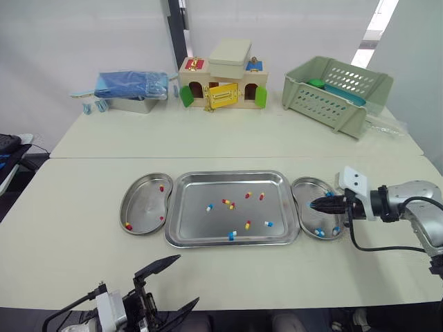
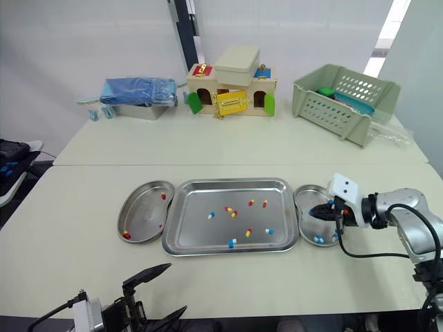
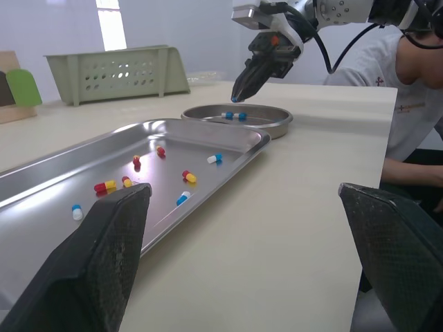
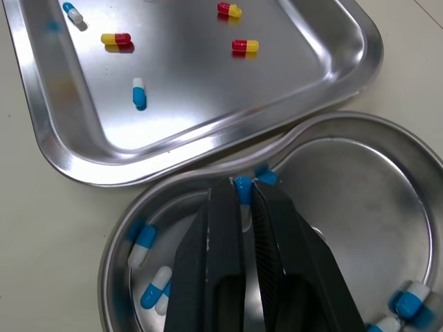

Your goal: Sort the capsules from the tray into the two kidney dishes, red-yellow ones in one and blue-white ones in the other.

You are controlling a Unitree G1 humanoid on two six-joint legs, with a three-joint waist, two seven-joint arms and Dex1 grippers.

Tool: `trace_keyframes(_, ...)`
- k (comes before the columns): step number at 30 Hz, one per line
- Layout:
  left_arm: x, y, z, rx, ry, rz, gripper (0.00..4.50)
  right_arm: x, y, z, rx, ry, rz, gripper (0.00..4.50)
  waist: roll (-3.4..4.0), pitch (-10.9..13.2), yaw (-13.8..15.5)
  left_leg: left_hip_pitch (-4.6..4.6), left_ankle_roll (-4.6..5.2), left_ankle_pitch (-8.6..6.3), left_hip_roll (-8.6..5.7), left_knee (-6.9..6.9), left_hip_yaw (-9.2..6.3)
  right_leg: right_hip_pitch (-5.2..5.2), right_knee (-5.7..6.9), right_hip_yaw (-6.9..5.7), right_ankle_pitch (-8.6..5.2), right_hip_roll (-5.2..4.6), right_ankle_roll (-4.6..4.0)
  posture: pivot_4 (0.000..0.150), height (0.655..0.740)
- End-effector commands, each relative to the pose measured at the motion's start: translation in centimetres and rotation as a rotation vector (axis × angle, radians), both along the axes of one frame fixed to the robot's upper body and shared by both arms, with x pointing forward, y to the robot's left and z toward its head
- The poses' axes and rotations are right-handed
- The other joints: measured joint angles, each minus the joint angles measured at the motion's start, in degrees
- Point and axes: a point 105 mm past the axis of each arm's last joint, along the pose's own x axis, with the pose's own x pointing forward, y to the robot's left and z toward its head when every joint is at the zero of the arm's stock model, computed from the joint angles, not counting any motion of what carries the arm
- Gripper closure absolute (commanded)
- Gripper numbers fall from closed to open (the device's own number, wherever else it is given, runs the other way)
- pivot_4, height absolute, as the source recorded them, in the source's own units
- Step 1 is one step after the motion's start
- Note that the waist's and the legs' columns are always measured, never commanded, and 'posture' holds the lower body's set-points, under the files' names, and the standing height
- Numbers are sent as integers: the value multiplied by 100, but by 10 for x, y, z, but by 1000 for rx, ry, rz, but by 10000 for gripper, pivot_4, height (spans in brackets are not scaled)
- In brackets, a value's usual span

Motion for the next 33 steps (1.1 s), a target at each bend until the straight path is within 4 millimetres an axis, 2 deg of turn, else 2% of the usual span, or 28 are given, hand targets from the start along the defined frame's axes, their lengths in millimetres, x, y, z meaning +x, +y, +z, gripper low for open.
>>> trace_keyframes(1, 0, 0, 1, -1, -10, -14, 0, 3, -7, 6, -15, -48, -15, 38116, 0, 0, 5, 0, 0, 0, 0, 1, 0, 1, -1, 0, 0, 0, 0, 1500, 7400)
trace_keyframes(2, 1, 0, 1, -1, -11, -15, 0, 3, -7, 4, -15, -41, -16, 36865, 0, 0, 11, 0, 0, 0, 0, 0, 0, 1, -2, 0, 0, 0, 0, 1500, 7400)
trace_keyframes(6, 2, 1, 2, 0, -15, -15, 0, 2, -7, 3, -8, -34, -13, 26834, 0, 0, 15, -1, 0, 0, 0, 1, 0, 1, -2, 0, 0, 0, 0, 1500, 7400)
trace_keyframes(15, 3, 6, 5, 5, -17, 34, 0, 1, -15, 8, 15, -51, -21, 166, 0, 0, 19, -1, 0, 0, 0, 1, 0, 2, -2, -1, 0, -1, 0, 1500, 7400)
trace_keyframes(16, 4, 8, 5, 1, -18, 49, 0, -1, -17, 9, 28, -55, -17, 166, -1, 1, 19, -1, 0, 0, 0, 1, 0, 2, -2, 0, 0, 0, 0, 1500, 7400)
trace_keyframes(22, 3, 28, 8, 2, 9, 190, 0, -5, -58, 33, 119, -90, -125, 166, -2, 4, 29, -1, 0, 0, -1, 1, 3, 4, -3, 1, 0, -3, 0, 1500, 7400)
trace_keyframes(27, 1, 51, 13, 41, 9, 280, 0, -10, -113, 31, 48, -64, -248, 166, -2, 3, 22, 1, 0, 0, 0, 2, 5, 6, -4, -1, 0, -3, 0, 1500, 7400)
trace_keyframes(30, -4, 60, 14, 58, 19, 305, 0, -8, -136, 32, 30, -57, -308, 166, 0, 3, 1, 4, 0, 0, 0, 1, 9, 6, -4, 3, 0, -3, 0, 1500, 7400)
trace_keyframes(33, -7, 62, 13, 66, 29, 309, 0, -5, -149, 31, 20, -57, -345, 166, 15, 10, -33, 11, 0, 0, 0, -1, 15, 7, -2, 9, 0, -2, 0, 1500, 7400)
